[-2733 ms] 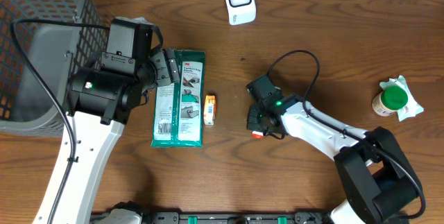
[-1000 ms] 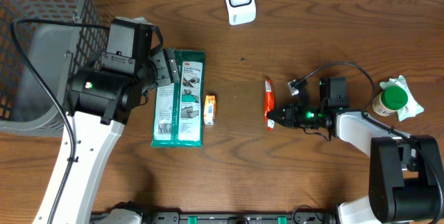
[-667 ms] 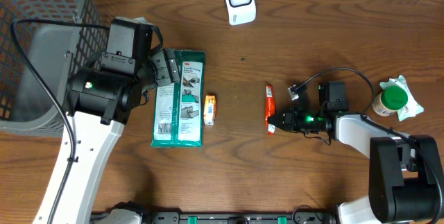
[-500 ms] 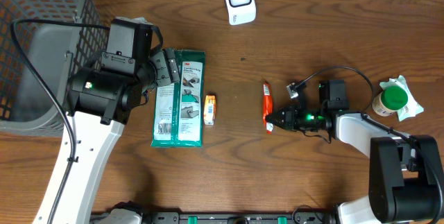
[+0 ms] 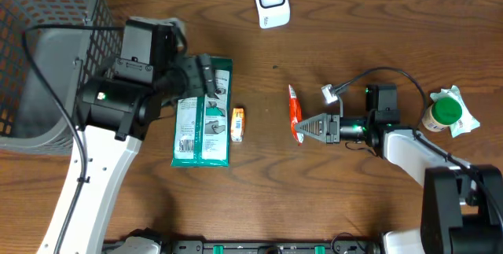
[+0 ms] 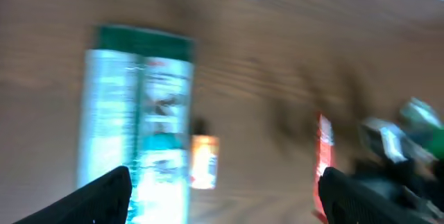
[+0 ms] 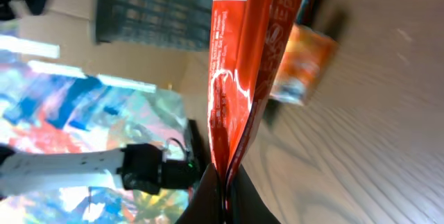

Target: Scan the item barcode

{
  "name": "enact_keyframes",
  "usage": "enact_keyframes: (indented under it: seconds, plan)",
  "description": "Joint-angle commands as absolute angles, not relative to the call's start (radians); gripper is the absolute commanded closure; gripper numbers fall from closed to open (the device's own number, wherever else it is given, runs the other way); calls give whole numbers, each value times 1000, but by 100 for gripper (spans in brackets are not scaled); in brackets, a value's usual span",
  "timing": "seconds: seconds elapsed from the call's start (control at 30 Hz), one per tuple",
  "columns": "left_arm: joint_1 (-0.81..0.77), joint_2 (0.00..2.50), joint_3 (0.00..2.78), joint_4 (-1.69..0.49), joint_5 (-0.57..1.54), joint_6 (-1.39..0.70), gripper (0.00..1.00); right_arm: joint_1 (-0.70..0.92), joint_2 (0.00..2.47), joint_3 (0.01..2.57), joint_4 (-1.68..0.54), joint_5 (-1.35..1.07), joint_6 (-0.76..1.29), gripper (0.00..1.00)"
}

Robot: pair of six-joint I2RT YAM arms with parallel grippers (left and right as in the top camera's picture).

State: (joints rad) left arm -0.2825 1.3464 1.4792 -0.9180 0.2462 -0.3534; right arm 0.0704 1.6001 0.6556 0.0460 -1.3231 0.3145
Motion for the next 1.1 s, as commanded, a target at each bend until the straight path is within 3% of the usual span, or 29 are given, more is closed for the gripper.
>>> enact_keyframes:
  seconds: [0.0,0.37,0.73,1.0,1.07]
  plan:
    - [-337,1401,1492,-885,482,-314,14,65,1546,674,150,-1443,451,99]
    - [-498,1510,1492,-670,550,-315,15,111,1464,674,675,-1479,912,99]
    - [-590,1512,1492,-588,525,-315,28,149,1464,674,743,-1465,944,99]
    - [-591,1512,1492,-589,459,-315,28,168,1464,674,1032,-1479,1156,99]
    - [-591,1512,1492,-589,459,-315,33,168,1464,674,1078,-1480,1192,99]
